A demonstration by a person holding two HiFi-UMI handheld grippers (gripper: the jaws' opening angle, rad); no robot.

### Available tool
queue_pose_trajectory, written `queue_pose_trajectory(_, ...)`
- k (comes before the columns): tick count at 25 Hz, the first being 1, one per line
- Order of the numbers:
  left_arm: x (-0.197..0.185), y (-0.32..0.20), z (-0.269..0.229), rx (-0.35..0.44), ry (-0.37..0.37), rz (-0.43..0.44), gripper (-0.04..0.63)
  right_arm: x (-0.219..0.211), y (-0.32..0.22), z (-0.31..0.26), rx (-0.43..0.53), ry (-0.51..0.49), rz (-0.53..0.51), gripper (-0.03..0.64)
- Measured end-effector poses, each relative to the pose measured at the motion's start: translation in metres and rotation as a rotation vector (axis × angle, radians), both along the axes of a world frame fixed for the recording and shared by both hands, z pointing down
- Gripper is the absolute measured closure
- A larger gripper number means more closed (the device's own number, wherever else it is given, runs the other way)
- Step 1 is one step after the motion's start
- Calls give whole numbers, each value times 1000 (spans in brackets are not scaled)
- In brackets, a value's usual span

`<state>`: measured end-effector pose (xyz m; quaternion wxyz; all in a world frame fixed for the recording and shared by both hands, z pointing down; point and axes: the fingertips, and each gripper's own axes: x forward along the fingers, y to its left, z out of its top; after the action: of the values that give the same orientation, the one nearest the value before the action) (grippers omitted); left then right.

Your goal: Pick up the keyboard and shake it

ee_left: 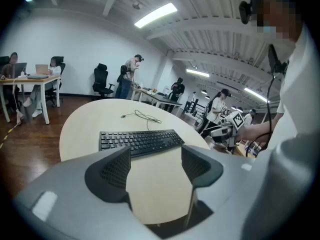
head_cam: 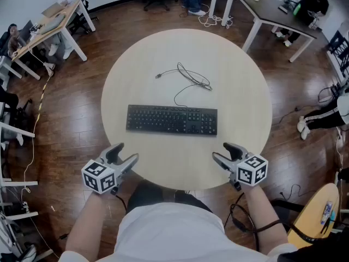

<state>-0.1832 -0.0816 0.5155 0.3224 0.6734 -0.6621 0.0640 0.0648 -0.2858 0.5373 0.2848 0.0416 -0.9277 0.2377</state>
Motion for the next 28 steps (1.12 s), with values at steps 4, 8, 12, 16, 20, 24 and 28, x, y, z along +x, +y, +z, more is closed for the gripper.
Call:
queue_pose_trajectory(4, -47, -23, 36, -51, 22, -28, 284, -14, -48, 34, -20, 43, 69, 331)
queue_pose_trajectory(8, -85, -41, 70, -114, 77, -43, 290, -16, -81, 70, -74, 109, 160, 331)
queue_pose_trajectory(12, -114, -59, 94, -159, 122, -24, 291, -17, -107, 92, -130, 131, 259, 331)
queue_pose_trajectory(16, -130, -69, 113, -211, 148, 12, 293, -23, -126, 102, -190, 128, 332, 330)
queue_pose_trajectory(20, -130, -75, 125, -234, 186, 40, 293, -31, -128, 110, -259, 122, 357, 330)
queue_pose_trajectory(24, -126, -78, 134, -246, 229, 45, 296, -30, -125, 113, -261, 147, 352, 331)
queue_pose_trajectory(28, -127, -79, 137, -239, 252, 32, 314, -32, -122, 114, -220, 171, 314, 328)
